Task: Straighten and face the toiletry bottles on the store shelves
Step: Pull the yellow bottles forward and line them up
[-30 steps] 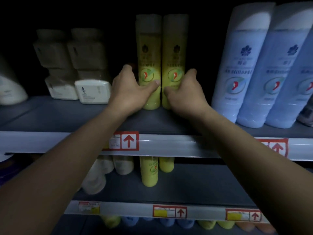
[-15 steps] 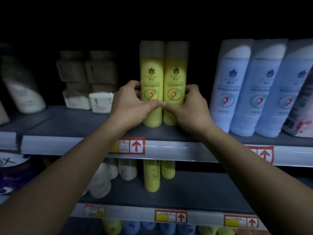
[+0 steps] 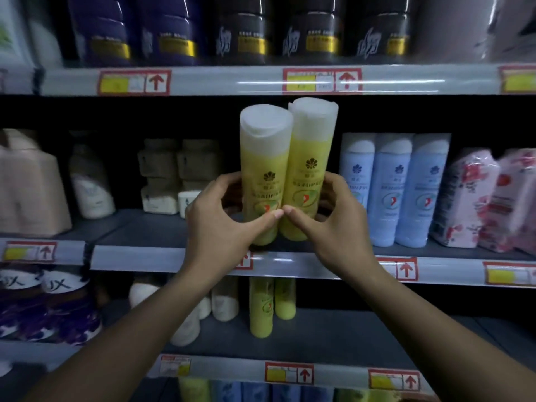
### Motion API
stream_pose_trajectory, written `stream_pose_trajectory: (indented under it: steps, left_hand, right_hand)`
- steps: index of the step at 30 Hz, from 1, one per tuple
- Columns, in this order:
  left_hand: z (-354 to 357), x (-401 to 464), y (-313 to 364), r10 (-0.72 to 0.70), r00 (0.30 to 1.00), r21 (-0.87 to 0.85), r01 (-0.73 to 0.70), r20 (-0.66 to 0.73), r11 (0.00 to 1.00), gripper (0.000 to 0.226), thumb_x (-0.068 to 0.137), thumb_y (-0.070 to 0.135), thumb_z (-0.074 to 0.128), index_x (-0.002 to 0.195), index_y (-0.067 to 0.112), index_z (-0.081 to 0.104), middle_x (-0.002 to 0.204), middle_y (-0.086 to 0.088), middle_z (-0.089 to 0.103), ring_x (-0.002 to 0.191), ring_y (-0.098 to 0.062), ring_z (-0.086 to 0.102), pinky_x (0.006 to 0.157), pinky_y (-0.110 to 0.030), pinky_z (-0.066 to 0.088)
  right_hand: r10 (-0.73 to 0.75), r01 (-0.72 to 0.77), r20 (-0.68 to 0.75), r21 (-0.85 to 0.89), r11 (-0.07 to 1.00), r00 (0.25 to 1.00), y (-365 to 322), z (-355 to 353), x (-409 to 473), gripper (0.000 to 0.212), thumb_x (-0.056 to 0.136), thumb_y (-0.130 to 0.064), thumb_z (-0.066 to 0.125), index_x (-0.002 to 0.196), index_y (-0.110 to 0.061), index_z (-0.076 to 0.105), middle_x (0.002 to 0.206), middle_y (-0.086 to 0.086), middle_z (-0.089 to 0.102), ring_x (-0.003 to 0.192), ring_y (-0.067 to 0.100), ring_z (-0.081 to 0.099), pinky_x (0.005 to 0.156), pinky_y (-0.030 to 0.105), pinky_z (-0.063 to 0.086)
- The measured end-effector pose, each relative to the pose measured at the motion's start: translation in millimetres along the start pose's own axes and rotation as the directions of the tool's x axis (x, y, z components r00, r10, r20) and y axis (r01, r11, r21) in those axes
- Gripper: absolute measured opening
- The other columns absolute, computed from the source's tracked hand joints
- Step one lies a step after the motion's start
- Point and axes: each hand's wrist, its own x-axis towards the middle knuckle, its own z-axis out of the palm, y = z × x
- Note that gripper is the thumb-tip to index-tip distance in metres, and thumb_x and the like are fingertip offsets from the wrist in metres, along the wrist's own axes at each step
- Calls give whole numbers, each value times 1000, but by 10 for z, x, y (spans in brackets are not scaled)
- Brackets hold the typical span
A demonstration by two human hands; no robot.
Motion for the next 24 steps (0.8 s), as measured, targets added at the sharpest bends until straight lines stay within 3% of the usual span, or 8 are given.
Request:
stream_pose_trajectory:
  steps: [3, 9, 13, 21, 24]
  left_hand:
    - [-79, -152, 163, -3, 1000, -76, 3, 8, 997, 60, 68, 46, 95, 120, 38, 65, 111, 22, 72, 107, 3, 69, 88, -28, 60]
    - [-136, -726, 233, -68, 995, -115, 76, 74, 990, 61, 65, 36, 97, 117, 35, 64, 107, 20, 72, 101, 4, 70, 75, -17, 60]
    - [-31, -1230, 102, -148, 982, -101, 160, 119, 982, 64, 66, 29, 98, 117, 34, 60, 107, 16, 75, 97, 4, 73, 79, -21, 62]
    - [206, -2002, -306, -329, 915, -2, 338, 234, 941, 65, 61, 46, 97, 112, 43, 58, 103, 24, 75, 91, 2, 74, 77, -36, 65]
    - [291, -2239, -445, -407, 873, 54, 408, 267, 911, 64, 58, 56, 94, 108, 53, 54, 99, 32, 73, 87, 10, 71, 75, -34, 64]
  right_hand:
    - [-36, 33, 52, 54, 998, 998, -145, -190, -198, 59, 81, -26, 88, 131, -23, 57, 116, -15, 72, 107, 1, 70, 89, 33, 61]
    - [-60, 64, 151, -22, 998, 987, 48, -436, -729, 59, 77, -24, 91, 127, -25, 58, 117, -14, 70, 113, 7, 68, 89, 35, 61]
    - [39, -41, 246, 5, 999, 968, 326, -487, -1132, 59, 76, -23, 89, 127, -29, 59, 121, -9, 68, 112, 12, 70, 88, 38, 62]
    - [275, -268, 392, -74, 961, 878, 941, -545, -1785, 51, 76, -17, 83, 122, -26, 62, 116, -2, 73, 108, 15, 72, 86, 46, 62]
    - [346, -331, 437, -113, 937, 830, 1152, -538, -1978, 48, 77, -23, 80, 121, -30, 62, 114, -6, 72, 107, 13, 71, 86, 44, 62]
